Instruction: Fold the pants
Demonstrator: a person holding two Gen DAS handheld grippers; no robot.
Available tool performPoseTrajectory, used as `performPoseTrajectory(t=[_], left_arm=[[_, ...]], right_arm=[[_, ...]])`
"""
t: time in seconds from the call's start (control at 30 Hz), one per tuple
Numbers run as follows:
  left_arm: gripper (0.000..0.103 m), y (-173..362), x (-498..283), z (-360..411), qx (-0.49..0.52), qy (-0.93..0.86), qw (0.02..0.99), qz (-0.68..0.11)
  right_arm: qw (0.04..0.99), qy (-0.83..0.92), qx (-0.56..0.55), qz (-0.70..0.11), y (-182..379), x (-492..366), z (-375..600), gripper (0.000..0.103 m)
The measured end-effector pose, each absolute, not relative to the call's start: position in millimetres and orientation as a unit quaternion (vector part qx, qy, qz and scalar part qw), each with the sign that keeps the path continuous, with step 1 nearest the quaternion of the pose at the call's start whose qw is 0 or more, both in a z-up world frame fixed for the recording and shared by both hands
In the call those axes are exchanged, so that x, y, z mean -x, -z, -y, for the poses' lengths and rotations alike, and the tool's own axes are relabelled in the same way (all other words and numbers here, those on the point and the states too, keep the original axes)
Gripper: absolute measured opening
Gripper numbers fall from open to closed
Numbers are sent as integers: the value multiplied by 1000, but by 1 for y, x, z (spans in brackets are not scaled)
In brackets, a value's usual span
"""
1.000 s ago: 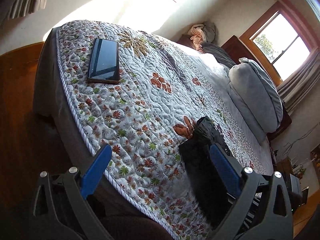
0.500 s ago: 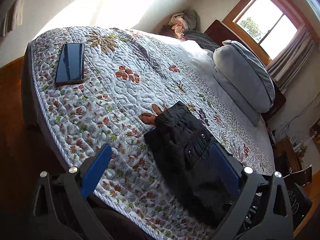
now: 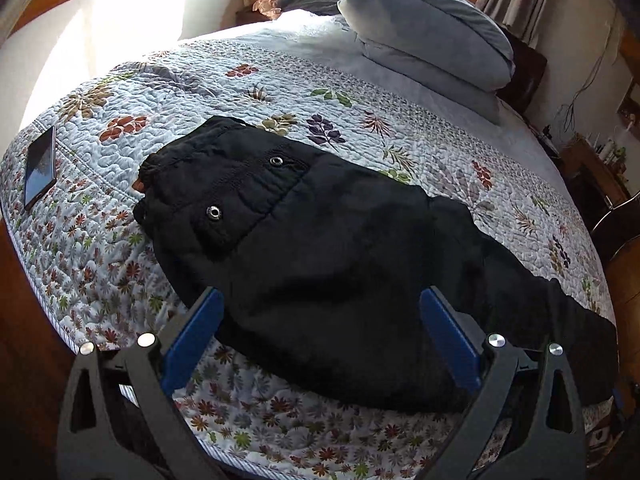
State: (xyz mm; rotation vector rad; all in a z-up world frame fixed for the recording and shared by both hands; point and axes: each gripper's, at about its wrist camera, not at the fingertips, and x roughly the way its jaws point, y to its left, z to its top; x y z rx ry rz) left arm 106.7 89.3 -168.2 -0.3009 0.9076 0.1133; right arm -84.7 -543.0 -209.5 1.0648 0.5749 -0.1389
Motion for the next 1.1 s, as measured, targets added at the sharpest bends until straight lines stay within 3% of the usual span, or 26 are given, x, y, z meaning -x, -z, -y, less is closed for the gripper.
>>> performPoseTrajectory(t=[0.17,0.37,0.77,1.1], left_arm=[[98,185,-110,-75,135,-64,871,-468],[98,191,-116,-70,109,-91,865,-481],[98,203,-122,-78,101,-114,848,-508],[98,204,-112,-115,191,-141,832,-502]], right_arm=[[765,92,-602,-209,267,125,602,56],[745,80,-641,-168,298,120,624,56],[743,79,-648,-147,314,96,656,57],[765,86,-619,-154,299,56,672,57]])
